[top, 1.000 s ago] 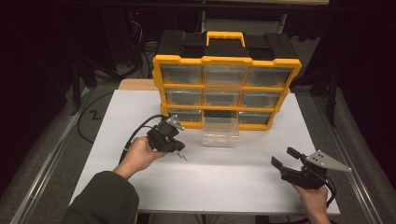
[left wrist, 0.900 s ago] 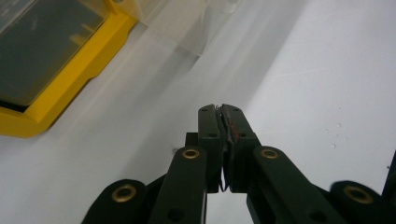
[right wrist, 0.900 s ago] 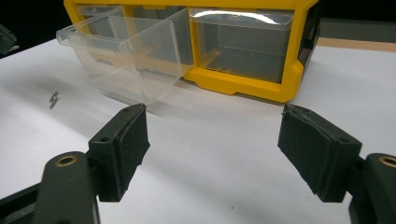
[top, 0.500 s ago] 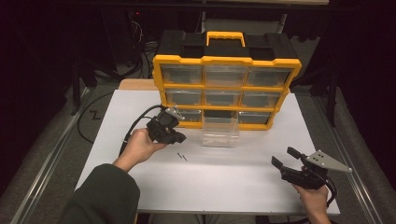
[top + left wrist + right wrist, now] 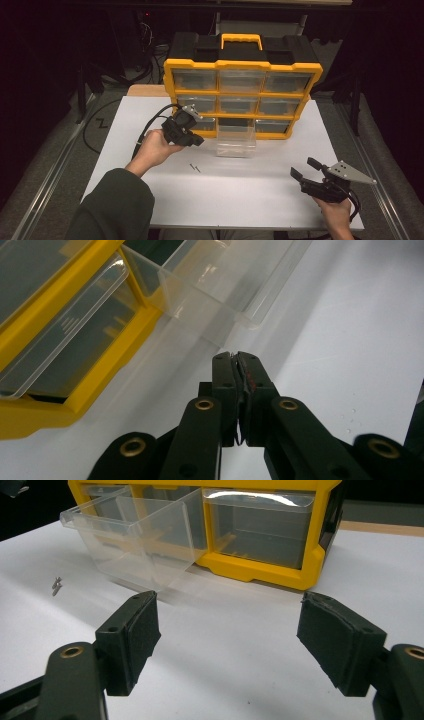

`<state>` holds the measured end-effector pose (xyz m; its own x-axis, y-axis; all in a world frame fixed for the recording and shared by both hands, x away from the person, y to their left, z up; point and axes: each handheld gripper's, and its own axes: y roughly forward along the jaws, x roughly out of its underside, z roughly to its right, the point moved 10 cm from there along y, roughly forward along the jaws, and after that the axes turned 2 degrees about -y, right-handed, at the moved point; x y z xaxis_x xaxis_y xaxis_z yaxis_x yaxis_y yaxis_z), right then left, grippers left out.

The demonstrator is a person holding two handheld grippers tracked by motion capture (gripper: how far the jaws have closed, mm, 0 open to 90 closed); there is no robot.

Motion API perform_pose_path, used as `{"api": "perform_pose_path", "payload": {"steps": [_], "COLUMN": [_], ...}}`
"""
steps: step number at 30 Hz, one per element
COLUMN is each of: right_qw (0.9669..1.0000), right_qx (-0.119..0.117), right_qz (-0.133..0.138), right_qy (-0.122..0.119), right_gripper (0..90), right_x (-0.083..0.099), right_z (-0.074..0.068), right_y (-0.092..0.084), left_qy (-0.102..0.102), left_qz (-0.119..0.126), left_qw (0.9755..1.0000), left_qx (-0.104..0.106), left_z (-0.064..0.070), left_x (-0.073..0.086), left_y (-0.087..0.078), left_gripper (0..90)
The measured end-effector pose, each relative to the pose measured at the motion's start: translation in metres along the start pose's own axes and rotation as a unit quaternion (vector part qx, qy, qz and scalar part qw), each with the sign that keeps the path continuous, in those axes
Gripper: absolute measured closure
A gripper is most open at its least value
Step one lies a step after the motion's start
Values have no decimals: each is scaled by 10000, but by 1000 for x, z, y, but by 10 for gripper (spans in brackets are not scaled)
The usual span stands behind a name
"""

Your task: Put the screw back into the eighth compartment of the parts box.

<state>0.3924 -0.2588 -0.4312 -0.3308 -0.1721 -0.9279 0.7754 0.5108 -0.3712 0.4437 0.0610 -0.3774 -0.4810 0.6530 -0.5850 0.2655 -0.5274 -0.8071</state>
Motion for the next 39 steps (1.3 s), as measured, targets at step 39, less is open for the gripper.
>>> {"api": "perform_pose_path", "payload": {"steps": [39], "right_qw": [10000], "right_qx": [-47], "right_qz": [15], "right_qy": [19], "right_gripper": [259], "right_x": [0], "right_z": [0], "right_y": [0], "left_qy": [161], "left_qz": [-463], "left_qw": [9988], "left_qx": [92], "left_z": [9], "left_x": [-47], "left_y": [42], "left_gripper": [869]}}
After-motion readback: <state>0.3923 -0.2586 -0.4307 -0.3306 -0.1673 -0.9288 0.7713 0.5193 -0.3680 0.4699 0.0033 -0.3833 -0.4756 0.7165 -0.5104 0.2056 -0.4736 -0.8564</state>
